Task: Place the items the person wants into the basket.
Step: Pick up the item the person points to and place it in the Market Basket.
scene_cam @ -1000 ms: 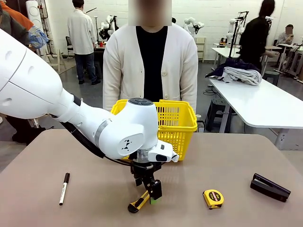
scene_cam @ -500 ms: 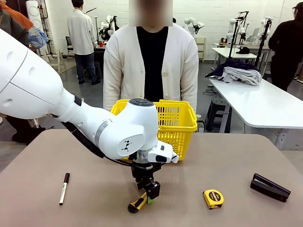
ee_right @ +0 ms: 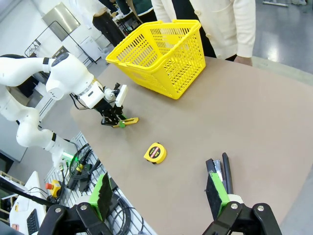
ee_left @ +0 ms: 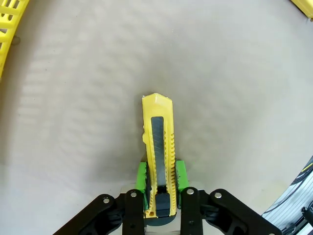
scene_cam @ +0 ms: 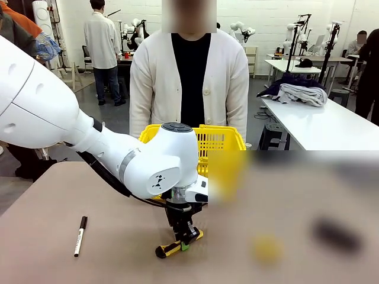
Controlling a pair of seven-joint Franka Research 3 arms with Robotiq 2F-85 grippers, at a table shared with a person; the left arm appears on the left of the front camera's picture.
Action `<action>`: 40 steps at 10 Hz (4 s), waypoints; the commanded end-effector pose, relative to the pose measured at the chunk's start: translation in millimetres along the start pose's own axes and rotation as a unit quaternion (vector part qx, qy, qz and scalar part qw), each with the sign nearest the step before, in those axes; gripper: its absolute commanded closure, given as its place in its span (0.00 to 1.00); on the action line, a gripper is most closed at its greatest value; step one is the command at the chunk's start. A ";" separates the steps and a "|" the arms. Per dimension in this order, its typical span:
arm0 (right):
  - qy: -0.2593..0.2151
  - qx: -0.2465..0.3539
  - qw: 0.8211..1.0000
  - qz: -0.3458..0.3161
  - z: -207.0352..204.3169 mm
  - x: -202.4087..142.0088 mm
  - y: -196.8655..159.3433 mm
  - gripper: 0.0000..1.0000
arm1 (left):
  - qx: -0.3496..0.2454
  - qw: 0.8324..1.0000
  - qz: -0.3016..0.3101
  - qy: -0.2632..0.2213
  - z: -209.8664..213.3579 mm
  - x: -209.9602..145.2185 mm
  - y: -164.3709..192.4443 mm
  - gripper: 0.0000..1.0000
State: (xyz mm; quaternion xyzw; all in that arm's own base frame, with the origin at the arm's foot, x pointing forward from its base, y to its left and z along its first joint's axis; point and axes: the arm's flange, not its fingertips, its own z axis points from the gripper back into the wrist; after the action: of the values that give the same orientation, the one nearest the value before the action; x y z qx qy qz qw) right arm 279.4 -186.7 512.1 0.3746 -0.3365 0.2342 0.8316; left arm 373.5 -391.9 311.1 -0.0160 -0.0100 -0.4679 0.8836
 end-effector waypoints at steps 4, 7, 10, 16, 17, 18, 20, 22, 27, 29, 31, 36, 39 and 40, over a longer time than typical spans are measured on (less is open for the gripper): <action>-0.014 0.007 1.000 0.006 -0.3 1.7 -1.2 0.00 | 0.029 1.000 0.000 0.010 12.4 1.4 1.5 1.00; -0.014 0.007 1.000 0.006 -0.3 1.7 -1.2 0.00 | 0.061 0.995 -0.078 -0.025 150.2 -31.4 8.9 1.00; -0.014 0.007 1.000 0.006 -0.3 1.7 -1.2 0.00 | 0.084 0.986 -0.142 -0.033 260.1 -67.5 -4.6 1.00; -0.014 0.007 1.000 0.006 -0.3 1.7 -1.2 0.00 | 0.077 0.967 -0.242 -0.024 318.7 -66.0 19.5 1.00; -0.014 0.007 1.000 0.006 -0.3 1.7 -1.2 0.00 | 0.080 0.959 -0.272 -0.007 322.6 -49.6 31.6 1.00; -0.014 0.007 1.000 0.006 -0.3 1.7 -1.2 0.00 | 0.087 0.953 -0.289 0.006 325.4 -29.9 47.0 1.00; -0.014 0.007 1.000 0.006 -0.3 1.7 -1.2 0.00 | 0.093 0.961 -0.262 0.006 327.5 16.5 91.5 1.00; -0.014 0.007 1.000 0.006 -0.3 1.7 -1.2 0.00 | 0.088 0.962 -0.260 -0.016 330.9 53.4 126.8 1.00; -0.014 0.007 1.000 0.006 -0.3 1.7 -1.2 0.00 | 0.072 0.963 -0.257 -0.023 291.8 114.9 170.2 1.00; -0.014 0.007 1.000 0.006 -0.3 1.7 -1.2 0.00 | 0.091 0.965 -0.245 -0.030 250.8 133.5 175.9 1.00; -0.014 0.007 1.000 0.006 -0.3 1.7 -1.2 0.00 | 0.089 0.967 -0.236 -0.039 218.9 144.1 186.8 1.00; -0.014 0.007 1.000 0.006 -0.3 1.7 -1.2 0.00 | 0.058 0.972 -0.227 -0.024 171.5 158.7 204.0 1.00; -0.014 0.007 1.000 0.006 -0.3 1.7 -1.2 0.00 | 0.055 0.970 -0.235 -0.025 160.3 148.2 199.6 1.00; -0.014 0.007 1.000 0.006 -0.3 1.7 -1.2 0.00 | 0.055 0.970 -0.235 -0.025 160.3 148.2 199.6 1.00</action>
State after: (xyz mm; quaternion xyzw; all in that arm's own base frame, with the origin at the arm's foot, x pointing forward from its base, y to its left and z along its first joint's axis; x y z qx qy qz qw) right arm 279.2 -186.9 512.1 0.3747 -0.3365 0.2339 0.8317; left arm 622.2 -396.9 467.9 0.0220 -0.0569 -0.6592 0.7495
